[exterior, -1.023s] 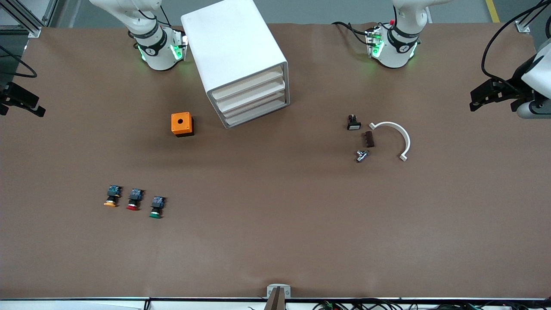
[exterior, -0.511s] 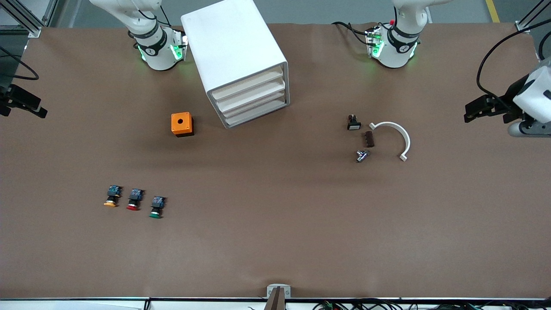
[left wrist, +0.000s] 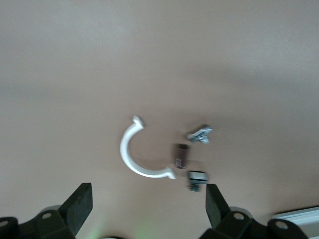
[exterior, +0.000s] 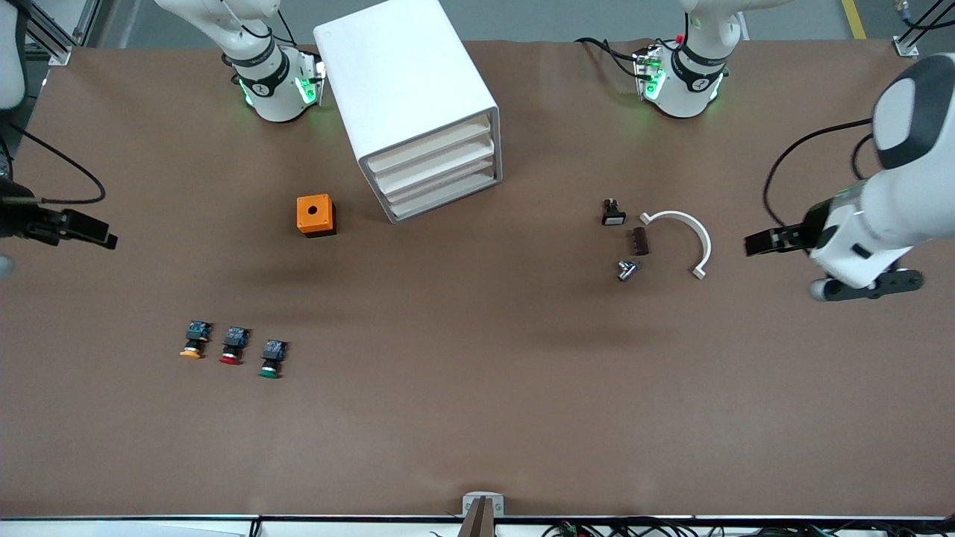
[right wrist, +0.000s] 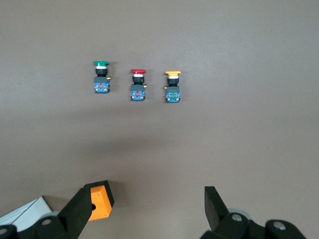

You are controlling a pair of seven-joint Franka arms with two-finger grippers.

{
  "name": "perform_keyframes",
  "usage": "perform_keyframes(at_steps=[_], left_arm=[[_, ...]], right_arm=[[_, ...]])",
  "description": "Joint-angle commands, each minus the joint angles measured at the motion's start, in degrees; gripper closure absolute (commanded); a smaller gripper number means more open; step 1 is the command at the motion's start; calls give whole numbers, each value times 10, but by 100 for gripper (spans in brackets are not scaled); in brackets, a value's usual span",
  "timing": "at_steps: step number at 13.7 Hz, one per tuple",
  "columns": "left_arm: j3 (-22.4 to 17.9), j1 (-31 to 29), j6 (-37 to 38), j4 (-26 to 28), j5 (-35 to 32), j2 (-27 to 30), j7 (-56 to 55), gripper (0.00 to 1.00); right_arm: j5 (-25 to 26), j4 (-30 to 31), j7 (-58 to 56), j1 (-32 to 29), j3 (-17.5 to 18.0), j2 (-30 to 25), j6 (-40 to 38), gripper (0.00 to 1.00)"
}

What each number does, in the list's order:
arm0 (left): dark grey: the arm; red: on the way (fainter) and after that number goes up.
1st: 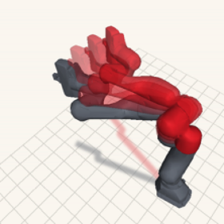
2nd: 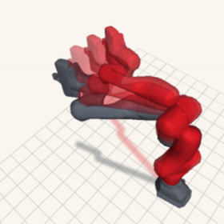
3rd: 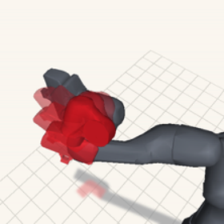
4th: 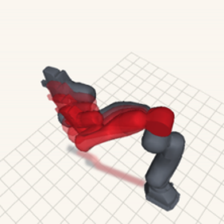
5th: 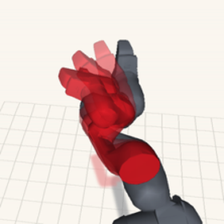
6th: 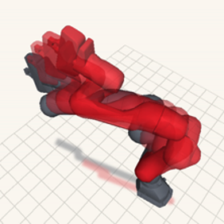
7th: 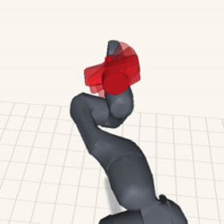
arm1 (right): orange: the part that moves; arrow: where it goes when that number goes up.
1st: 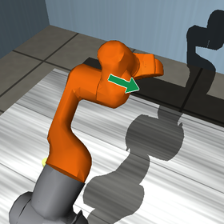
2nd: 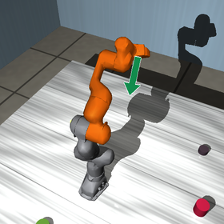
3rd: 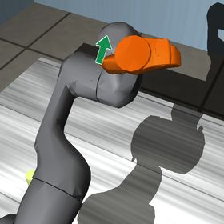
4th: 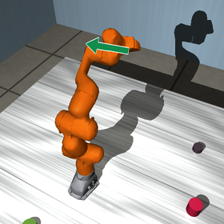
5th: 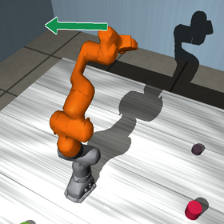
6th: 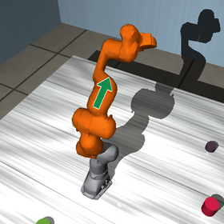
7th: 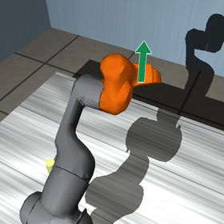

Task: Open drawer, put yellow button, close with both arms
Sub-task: 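Reach the left gripper to the drawer while the right gripper reaches the yellow button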

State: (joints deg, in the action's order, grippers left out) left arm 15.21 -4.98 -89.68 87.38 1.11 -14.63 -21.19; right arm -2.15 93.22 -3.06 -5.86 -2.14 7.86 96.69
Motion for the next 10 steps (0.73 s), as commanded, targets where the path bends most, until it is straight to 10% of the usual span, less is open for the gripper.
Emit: perform_keyframes(at_steps=[1,10], left_arm=[[2,21,-4,-13,29,-38,-85,0],[2,167,-32,-19,115,-138,-570,0]], right_arm=[[3,-5,-17,-12,6,43,25,0],[11,-5,-21,-33,6,208,159,0]])
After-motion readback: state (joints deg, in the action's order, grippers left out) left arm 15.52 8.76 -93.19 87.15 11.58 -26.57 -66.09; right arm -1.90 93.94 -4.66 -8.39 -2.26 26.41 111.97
